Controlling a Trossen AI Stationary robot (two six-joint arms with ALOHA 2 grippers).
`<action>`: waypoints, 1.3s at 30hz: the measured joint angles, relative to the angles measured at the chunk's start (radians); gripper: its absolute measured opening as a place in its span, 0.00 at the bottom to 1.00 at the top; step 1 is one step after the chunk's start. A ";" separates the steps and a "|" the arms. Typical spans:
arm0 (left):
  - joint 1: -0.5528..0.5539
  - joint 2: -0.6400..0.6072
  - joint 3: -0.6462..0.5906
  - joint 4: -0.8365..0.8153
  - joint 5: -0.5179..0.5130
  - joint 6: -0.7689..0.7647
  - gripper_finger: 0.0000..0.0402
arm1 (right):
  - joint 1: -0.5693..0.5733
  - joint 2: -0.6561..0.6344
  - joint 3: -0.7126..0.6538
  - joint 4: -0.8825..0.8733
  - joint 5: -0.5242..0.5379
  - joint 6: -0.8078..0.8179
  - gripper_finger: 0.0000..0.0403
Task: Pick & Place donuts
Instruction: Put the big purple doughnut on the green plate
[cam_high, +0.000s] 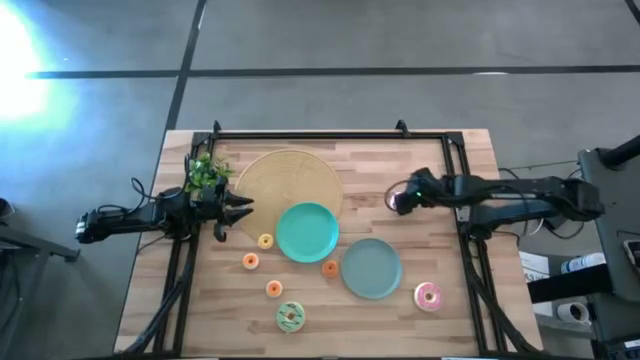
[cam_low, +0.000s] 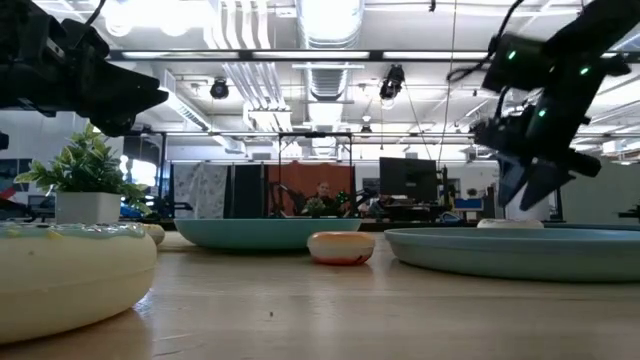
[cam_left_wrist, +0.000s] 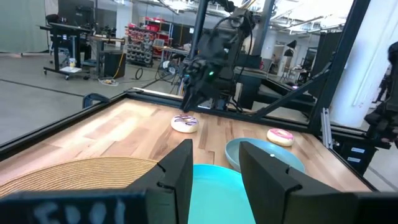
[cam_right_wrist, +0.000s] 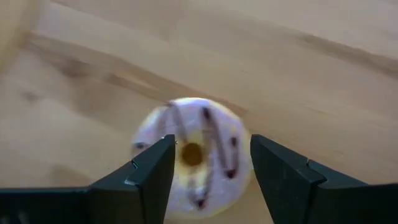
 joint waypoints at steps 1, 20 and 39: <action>0.000 0.000 0.000 0.000 0.000 0.000 0.26 | -0.027 0.027 0.006 0.000 -0.016 -0.016 0.50; 0.000 0.000 0.000 0.000 0.000 0.000 0.26 | -0.192 0.286 0.063 0.001 -0.296 -0.210 0.28; 0.000 0.000 0.000 0.000 0.000 0.000 0.26 | 0.363 0.134 0.288 -0.038 -0.430 0.046 0.05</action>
